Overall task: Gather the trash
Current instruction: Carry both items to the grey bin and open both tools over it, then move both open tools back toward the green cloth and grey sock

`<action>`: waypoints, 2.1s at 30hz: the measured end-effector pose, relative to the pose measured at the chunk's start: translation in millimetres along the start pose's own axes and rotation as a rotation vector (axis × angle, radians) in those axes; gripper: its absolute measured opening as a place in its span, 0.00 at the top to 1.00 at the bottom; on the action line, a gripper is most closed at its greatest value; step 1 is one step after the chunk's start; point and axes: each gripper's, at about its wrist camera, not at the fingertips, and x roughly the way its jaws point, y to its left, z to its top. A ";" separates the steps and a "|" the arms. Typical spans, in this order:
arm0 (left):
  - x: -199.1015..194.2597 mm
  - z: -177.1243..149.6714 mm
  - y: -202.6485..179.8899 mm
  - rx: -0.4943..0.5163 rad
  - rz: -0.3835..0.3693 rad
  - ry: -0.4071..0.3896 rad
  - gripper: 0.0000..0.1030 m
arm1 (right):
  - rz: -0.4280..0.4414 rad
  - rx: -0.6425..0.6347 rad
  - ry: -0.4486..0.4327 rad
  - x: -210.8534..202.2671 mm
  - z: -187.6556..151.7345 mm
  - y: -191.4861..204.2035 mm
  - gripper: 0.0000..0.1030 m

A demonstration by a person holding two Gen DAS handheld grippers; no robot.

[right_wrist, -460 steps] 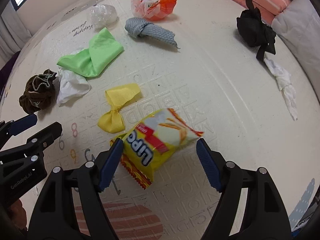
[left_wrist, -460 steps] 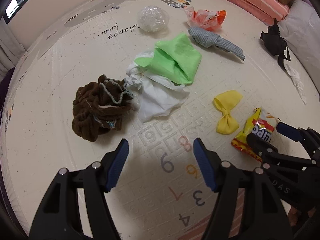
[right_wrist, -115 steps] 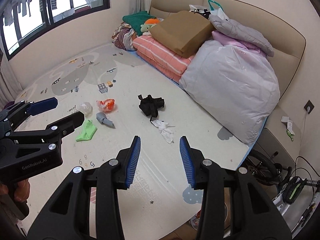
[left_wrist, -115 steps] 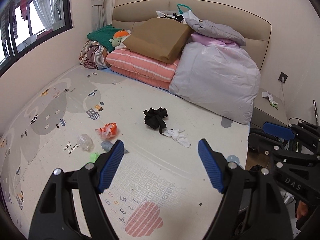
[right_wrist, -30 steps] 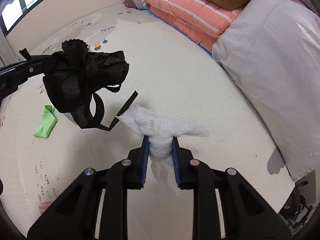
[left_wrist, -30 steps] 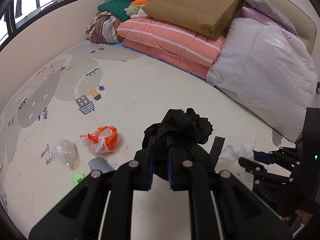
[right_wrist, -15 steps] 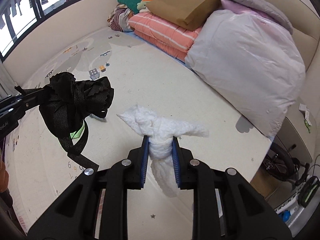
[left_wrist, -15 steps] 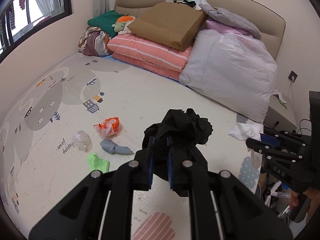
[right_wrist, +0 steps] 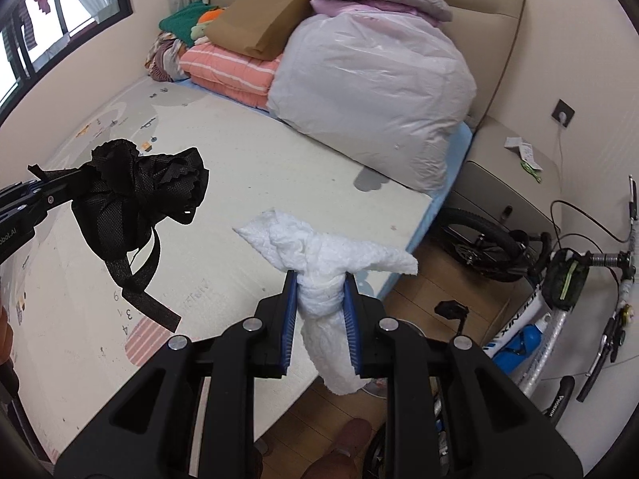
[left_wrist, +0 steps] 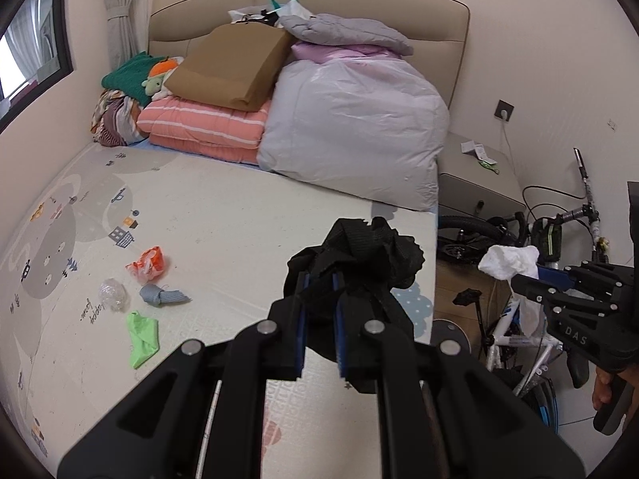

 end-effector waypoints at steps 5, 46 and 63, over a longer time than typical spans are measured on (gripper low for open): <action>12.5 1.8 -61.2 0.031 -0.033 0.014 0.88 | -0.029 0.037 0.015 -5.6 -21.6 -61.2 0.80; 160.1 -46.3 -301.1 0.283 -0.207 0.184 0.47 | -0.028 0.213 0.106 32.8 -128.0 -254.7 0.80; 141.1 -54.9 -216.0 0.154 -0.093 0.198 0.45 | 0.001 0.123 0.170 77.4 -114.7 -189.1 0.62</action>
